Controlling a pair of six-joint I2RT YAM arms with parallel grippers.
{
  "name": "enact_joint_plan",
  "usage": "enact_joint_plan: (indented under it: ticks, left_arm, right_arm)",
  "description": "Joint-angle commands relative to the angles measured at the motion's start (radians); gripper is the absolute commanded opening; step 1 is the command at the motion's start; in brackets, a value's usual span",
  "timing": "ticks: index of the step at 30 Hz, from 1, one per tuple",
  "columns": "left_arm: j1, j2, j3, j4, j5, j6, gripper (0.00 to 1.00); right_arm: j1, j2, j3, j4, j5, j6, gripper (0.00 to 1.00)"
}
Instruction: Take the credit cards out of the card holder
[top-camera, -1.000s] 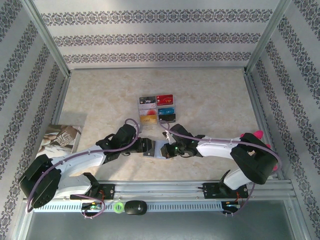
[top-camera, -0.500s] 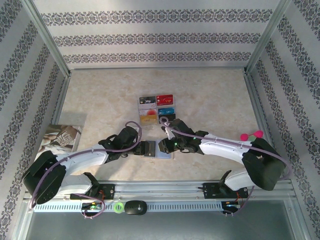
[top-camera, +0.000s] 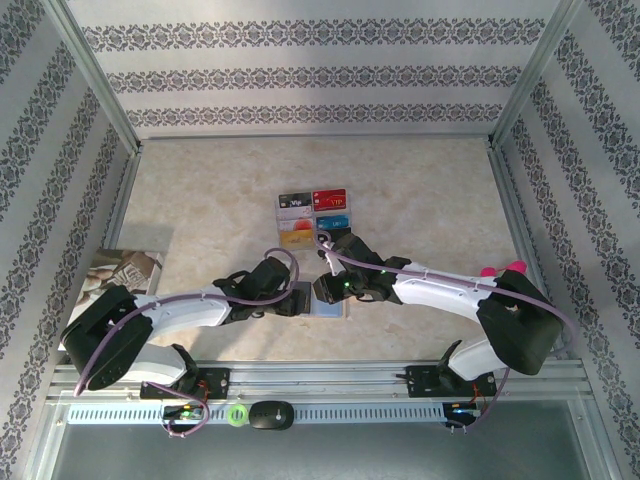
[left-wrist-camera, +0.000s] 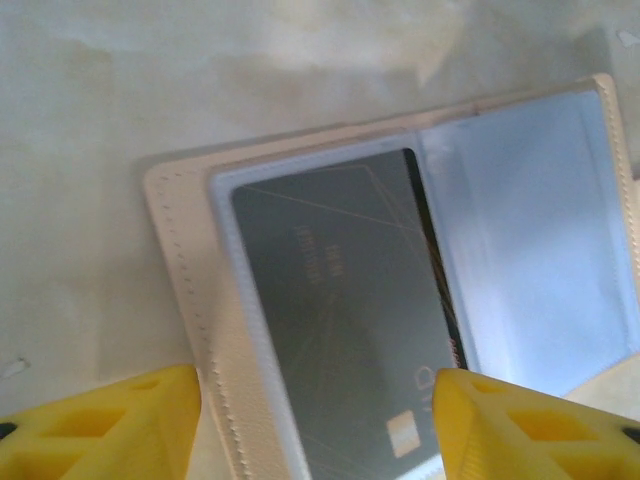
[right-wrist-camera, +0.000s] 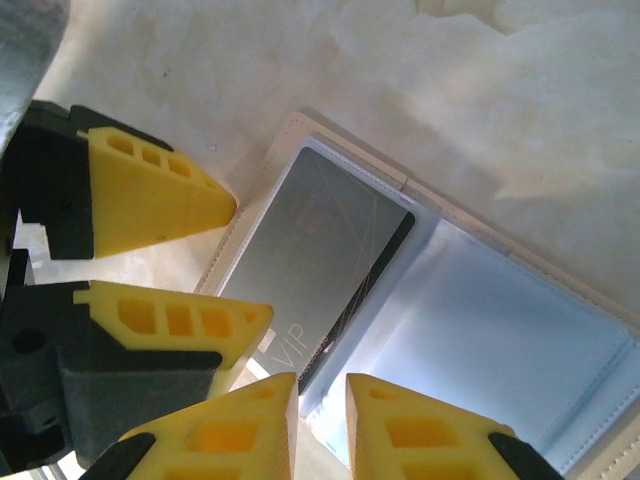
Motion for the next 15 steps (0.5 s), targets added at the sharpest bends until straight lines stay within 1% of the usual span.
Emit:
enact_joint_plan:
  ticks: [1, 7, 12, 15]
  left_arm:
    - [-0.025, -0.017, 0.019, 0.032, -0.051, 0.012, 0.60]
    - [-0.050, 0.030, 0.057, -0.021, -0.104, 0.026, 0.59]
    - [-0.066, 0.043, 0.069, -0.011, -0.125, 0.017, 0.59]
    - [-0.066, 0.028, 0.052, 0.014, -0.109, 0.008, 0.57]
  right_arm:
    - [0.011, -0.007, -0.020, -0.003, 0.026, -0.004, 0.21]
    - [0.009, -0.004, -0.032, 0.002, 0.029, 0.001, 0.21]
    - [0.007, -0.008, -0.038, 0.006, 0.031, 0.003, 0.21]
    - [0.004, -0.014, -0.047, 0.007, 0.031, 0.005, 0.21]
